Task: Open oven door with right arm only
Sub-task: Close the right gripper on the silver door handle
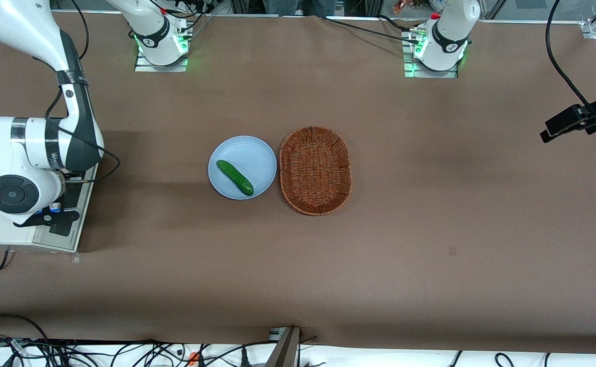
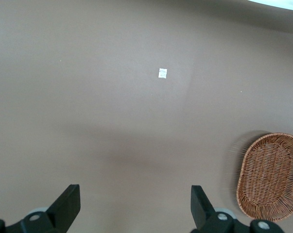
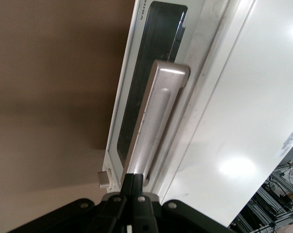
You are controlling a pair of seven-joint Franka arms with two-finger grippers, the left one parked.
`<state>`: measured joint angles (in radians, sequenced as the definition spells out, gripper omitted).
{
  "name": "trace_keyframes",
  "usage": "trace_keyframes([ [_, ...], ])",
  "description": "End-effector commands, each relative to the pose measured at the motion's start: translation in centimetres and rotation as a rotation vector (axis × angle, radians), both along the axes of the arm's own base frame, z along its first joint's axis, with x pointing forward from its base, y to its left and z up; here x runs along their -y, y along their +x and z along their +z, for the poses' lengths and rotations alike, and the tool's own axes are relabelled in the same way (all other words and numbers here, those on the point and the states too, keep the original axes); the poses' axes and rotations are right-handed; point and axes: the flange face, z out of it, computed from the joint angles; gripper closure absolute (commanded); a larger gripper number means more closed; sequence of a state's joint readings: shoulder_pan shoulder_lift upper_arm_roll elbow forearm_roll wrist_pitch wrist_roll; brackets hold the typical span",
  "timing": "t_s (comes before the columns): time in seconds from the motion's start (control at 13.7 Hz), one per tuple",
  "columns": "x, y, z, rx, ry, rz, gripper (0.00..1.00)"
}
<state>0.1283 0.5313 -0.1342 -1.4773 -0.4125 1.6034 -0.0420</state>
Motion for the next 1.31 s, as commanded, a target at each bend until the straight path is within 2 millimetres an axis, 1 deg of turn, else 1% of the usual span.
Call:
trace_keyframes([
  [0.0, 0.7, 0.5, -0.3, 0.008, -0.032, 0.013, 1.0],
  [0.58, 1.3, 0.8, -1.6, 0.006, -0.047, 0.031, 1.0],
  [0.8, 1.9, 1.0, -1.7, 0.009, -0.04, 0.042, 1.0],
  [1.24, 1.4, 1.3, -2.6, 0.027, -0.015, 0.045, 1.0],
])
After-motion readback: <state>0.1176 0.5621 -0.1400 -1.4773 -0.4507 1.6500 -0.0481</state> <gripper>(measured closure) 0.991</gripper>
